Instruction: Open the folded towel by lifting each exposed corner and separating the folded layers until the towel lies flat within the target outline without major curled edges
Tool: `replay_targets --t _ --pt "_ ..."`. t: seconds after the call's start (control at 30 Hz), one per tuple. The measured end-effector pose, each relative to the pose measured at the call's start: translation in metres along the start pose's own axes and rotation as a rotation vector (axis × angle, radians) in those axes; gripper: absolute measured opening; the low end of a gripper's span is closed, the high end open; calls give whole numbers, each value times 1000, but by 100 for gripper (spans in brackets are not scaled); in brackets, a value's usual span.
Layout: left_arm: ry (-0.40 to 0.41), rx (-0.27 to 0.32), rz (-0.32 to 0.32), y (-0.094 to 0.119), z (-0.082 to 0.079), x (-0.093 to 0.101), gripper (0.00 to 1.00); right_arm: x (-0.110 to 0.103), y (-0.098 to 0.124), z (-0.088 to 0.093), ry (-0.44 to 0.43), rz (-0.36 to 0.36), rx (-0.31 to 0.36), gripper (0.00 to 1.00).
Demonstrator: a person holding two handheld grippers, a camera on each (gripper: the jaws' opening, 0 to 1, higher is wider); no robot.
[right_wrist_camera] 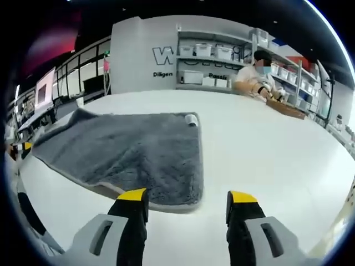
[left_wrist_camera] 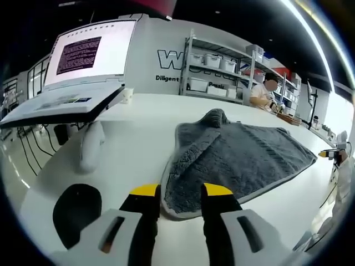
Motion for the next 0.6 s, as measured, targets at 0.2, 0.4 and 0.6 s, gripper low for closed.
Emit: replay_targets --t 0.2,0.4,0.6 --pt "7 -7 -6 -2 2 -4 28 1 -5 -4 -10 3 25 42" --pt "14 -13 -8 -5 4 -7 26 4 -9 -5 -6 4 37 24" --pt "20 -20 -14 -7 6 -9 24 12 -10 -1 -21 26 31 18"
Point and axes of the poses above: the point that each gripper's makers call its tool centre point, and the gripper's own axes: y roughly backward along the fingers, x roughly to its right, z roughly out of its underside, the point moved 4 cm from there along y, roughly backward along the fingers, and after that the axes turned 9 degrees about -x, right-handed, at the moved point
